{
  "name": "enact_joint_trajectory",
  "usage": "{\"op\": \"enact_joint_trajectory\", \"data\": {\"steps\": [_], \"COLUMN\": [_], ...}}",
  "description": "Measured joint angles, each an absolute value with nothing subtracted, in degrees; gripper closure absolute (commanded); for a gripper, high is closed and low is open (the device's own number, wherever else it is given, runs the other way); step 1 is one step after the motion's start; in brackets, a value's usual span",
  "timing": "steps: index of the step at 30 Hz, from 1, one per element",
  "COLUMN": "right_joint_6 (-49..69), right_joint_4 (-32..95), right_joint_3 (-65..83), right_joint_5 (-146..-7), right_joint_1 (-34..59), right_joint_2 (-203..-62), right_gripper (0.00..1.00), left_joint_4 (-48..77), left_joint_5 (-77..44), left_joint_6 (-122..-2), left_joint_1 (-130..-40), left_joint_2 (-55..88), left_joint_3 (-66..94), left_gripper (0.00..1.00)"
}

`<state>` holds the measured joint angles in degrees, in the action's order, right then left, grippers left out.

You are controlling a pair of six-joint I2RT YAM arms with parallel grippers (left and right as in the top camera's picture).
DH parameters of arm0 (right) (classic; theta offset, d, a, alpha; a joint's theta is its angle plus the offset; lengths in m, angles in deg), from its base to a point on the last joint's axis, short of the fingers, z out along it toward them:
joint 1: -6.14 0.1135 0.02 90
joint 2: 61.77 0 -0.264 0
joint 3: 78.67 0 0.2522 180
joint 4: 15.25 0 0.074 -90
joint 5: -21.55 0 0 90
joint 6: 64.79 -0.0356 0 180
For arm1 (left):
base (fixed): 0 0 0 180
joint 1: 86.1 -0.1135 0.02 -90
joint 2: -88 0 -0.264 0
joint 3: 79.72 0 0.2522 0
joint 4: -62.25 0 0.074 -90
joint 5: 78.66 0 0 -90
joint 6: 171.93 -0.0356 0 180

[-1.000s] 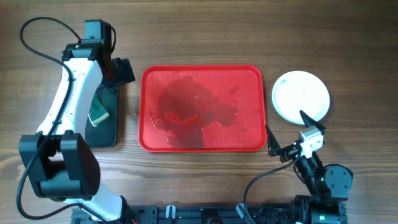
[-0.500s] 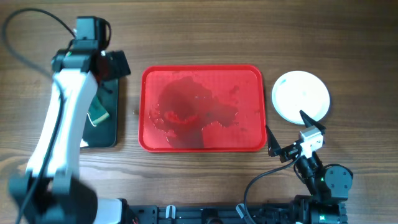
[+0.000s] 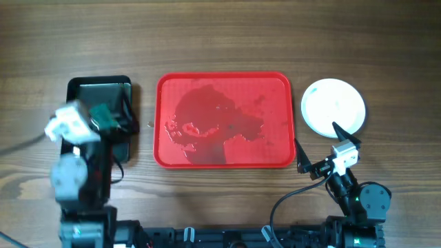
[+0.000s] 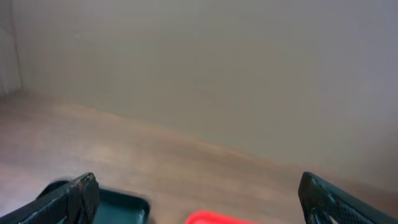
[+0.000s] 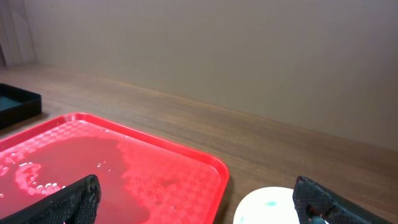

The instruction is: Clean dirty plates on tray and stack at the side

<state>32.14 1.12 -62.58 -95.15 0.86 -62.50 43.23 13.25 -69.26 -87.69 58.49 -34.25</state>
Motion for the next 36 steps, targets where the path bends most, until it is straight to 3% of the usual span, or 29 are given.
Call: {"op": "enact_joint_trajectory", "data": {"steps": [4, 9, 19, 36], "right_joint_6": [32.2, 32.2, 32.2, 32.2], "right_joint_4": [1.1, 1.1, 1.1, 1.1], "right_joint_3": [-62.6, -62.6, -62.6, -62.6], "right_joint_5": [-95.1, -95.2, -95.1, -95.1], "right_joint_1": [0.9, 0.9, 0.9, 0.9], "right_joint_2": [-62.5, -62.5, -62.5, -62.5], "right_gripper": [0.00, 0.00, 0.00, 0.00], "left_joint_4": [52.0, 54.1, 45.1, 44.8], "left_joint_5": [10.0, 5.9, 4.5, 4.4], "left_joint_6": [-69.9, -74.1, -77.0, -77.2], "left_joint_1": [-87.7, -87.7, -87.7, -87.7], "left_joint_2": [70.4, 77.2, 86.5, 87.2], "left_joint_3": [-49.4, -58.8, -65.2, -65.3], "left_gripper": [0.00, 0.00, 0.00, 0.00]}}
